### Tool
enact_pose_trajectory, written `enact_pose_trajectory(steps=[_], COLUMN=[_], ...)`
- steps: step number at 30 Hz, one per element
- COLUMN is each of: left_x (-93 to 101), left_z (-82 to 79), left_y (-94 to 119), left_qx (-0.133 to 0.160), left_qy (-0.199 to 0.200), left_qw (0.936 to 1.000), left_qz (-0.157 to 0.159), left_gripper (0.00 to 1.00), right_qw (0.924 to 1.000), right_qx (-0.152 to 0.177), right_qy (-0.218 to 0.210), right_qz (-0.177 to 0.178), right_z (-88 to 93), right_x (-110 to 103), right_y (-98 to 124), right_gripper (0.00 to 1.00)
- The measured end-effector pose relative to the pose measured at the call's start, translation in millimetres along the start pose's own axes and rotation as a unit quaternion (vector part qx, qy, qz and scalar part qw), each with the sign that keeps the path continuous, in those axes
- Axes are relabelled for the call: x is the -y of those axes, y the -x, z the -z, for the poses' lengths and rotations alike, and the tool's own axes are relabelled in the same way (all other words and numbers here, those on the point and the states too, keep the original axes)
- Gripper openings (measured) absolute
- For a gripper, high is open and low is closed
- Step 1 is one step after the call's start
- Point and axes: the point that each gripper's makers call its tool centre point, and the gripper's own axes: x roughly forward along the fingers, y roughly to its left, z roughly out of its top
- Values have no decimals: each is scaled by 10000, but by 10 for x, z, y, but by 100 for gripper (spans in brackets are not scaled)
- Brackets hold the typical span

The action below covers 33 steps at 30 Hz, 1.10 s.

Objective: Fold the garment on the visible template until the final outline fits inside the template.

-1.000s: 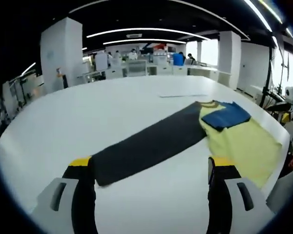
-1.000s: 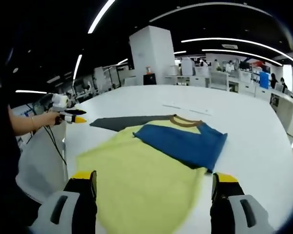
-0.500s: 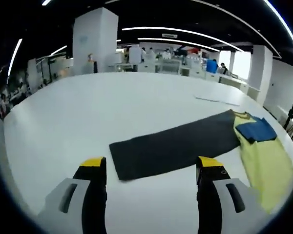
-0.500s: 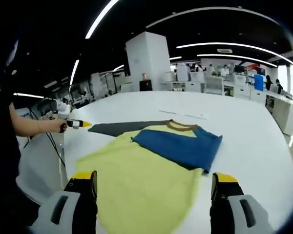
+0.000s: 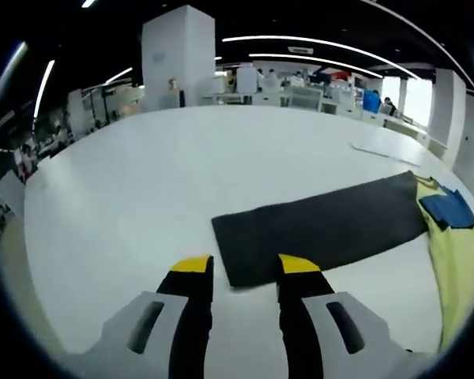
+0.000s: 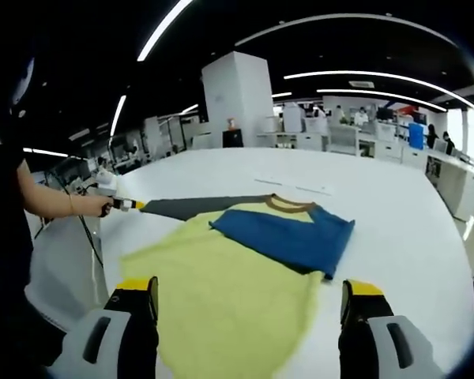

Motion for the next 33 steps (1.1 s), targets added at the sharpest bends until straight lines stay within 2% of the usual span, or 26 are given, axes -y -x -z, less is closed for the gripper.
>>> enact_pose_trajectory(steps=[6, 12, 16, 18, 20, 23, 25, 33], left_x=[8, -16, -40, -59, -80, -124, -155, -147], left_z=[72, 132, 142, 136, 131, 139, 145, 146], left_y=[-18, -29, -28, -31, -37, -34, -45, -68], left_qx=[-99, -157, -160, -188, -205, -204, -239, -295], left_qy=[31, 220, 617, 583, 792, 1436, 1362, 1334], left_qw=[9999, 9996, 9978, 9979, 9963, 9887, 9896, 9898], left_qz=[18, -49, -160, -202, -246, -365, -394, -394], left_gripper=[16, 15, 14, 14, 12, 8, 4, 0], right_qw=[10000, 10000, 9999, 9999, 9999, 9999, 9999, 9998], right_qx=[-28, -84, -108, -103, -110, -136, -157, -211], right_qy=[-4, 9, 5, -15, -19, -20, -2, 13], right_qz=[35, 33, 14, 3, 11, 21, 27, 23], right_z=[18, 49, 73, 75, 82, 94, 104, 136], right_x=[1, -14, -27, -38, -37, -43, -52, -74], right_y=[-3, -11, -15, -18, -21, -22, -24, -36], right_gripper=[95, 94, 94, 94, 94, 93, 93, 93])
